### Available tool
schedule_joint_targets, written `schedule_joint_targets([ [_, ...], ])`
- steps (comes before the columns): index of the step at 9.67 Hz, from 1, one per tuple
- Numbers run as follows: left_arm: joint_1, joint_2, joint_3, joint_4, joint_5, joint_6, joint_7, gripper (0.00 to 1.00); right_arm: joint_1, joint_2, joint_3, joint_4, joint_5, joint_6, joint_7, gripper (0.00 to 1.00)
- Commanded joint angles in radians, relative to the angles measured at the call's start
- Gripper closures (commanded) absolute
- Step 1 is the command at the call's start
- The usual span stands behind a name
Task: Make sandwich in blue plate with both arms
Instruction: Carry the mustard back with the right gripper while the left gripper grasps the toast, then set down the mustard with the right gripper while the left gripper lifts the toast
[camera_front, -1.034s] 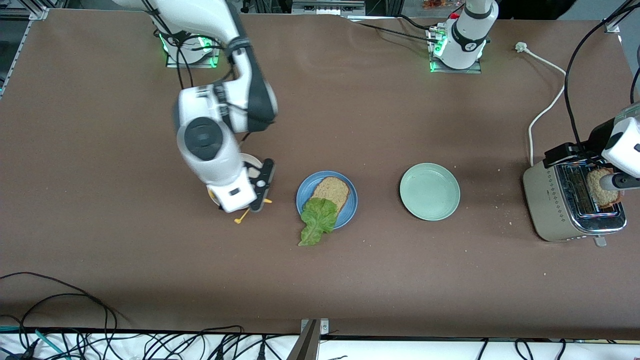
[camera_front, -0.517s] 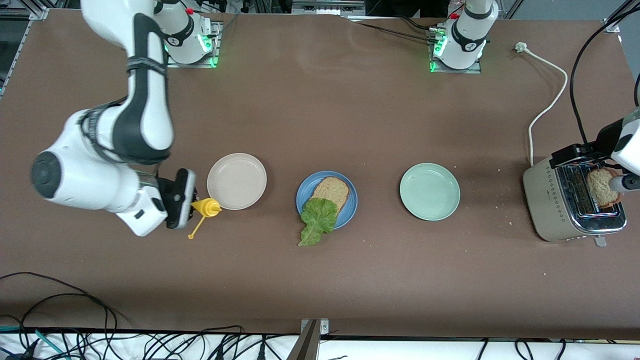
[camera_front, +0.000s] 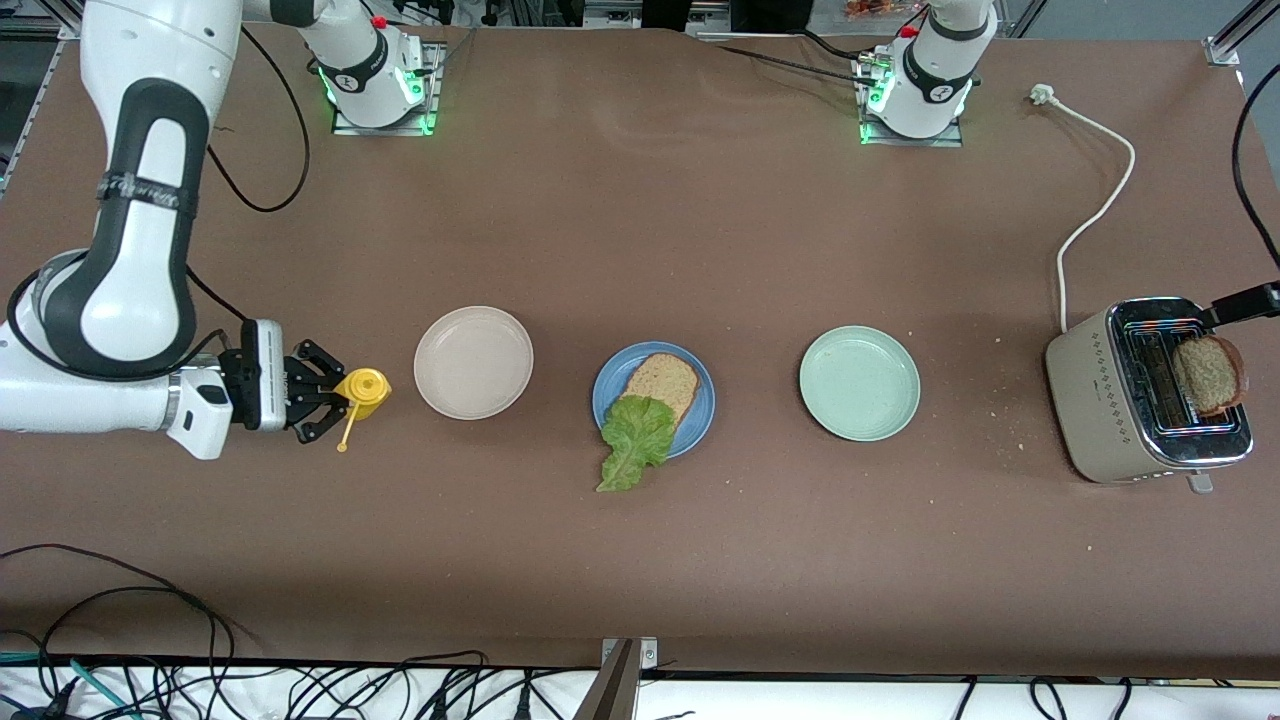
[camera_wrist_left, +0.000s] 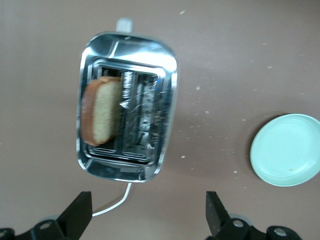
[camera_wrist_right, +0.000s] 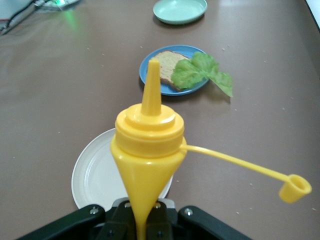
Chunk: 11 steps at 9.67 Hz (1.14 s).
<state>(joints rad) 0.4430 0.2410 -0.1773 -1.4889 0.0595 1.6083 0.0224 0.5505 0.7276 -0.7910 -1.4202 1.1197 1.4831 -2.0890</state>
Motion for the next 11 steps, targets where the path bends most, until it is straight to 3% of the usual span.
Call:
schedule_joint_targets([
  [1,0.097,0.093,-0.008,0.028,-0.010,0.008,0.054,0.00,-0.032,-0.034,0.016,-0.166,0.066,-0.067,-0.231,1.00],
  [3,0.117,0.144,-0.008,0.042,0.024,0.025,0.083,0.00,-0.069,-0.014,0.025,-0.190,0.066,-0.133,-0.285,1.00],
  [4,0.118,0.159,-0.008,0.042,0.102,0.028,0.111,0.00,-0.081,0.004,0.027,-0.194,0.080,-0.148,-0.322,1.00],
  [9,0.143,0.233,-0.011,0.041,0.105,0.076,0.111,0.05,-0.106,0.062,0.029,-0.256,0.141,-0.156,-0.496,1.00],
  [11,0.140,0.247,-0.014,0.041,0.105,0.113,0.111,0.05,-0.145,0.094,0.071,-0.256,0.173,-0.156,-0.557,1.00],
])
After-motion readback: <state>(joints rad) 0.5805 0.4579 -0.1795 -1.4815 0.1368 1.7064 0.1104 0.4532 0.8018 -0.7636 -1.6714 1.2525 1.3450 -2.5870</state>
